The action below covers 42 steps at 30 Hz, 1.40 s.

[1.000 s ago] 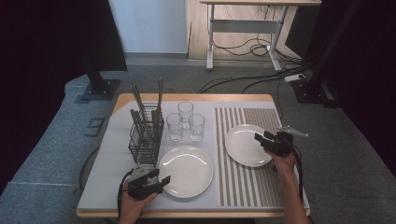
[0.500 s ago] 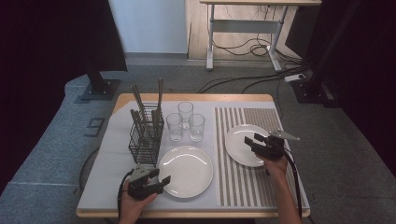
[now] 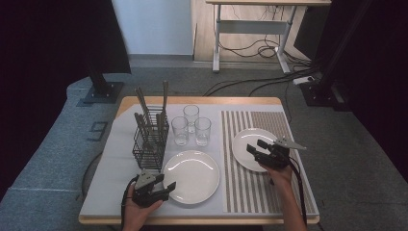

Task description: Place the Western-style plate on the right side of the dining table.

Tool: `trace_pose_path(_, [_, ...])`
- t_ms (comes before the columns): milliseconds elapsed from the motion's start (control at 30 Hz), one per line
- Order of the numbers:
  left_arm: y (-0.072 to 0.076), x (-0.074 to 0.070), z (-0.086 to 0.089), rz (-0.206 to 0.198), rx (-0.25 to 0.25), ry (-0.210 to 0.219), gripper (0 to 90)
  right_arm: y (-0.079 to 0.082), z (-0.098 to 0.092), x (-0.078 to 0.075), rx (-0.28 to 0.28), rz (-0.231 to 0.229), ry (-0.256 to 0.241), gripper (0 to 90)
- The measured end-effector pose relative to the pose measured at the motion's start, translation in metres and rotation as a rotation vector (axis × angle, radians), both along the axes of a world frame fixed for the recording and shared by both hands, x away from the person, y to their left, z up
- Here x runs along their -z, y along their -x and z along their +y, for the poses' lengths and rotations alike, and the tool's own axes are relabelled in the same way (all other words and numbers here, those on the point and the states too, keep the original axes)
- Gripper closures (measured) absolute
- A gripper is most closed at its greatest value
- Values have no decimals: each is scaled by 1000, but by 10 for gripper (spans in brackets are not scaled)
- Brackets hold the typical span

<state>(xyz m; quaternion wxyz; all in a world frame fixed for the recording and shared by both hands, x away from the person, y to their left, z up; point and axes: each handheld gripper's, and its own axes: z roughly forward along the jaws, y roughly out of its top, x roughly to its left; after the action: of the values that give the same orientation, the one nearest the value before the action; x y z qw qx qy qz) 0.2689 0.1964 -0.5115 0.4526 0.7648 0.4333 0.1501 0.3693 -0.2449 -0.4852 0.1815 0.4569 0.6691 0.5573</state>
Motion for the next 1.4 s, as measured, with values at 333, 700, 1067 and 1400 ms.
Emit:
trace_pose_path(333, [2,-2,-1,-1,5,-4,384,8,12,-2,-26,-14,5,372])
trace_pose_path(700, [3,-4,-2,-19,6,-17,384,19,28,-11,-60,-47,-5,363])
trace_pose_path(1067, [6,-8,0,-36,7,-23,383,25,46,-21,-115,-73,-4,357])
trace_pose_path(1400, [5,-8,-1,-22,19,-34,381,24,64,-26,-147,-86,1,351])
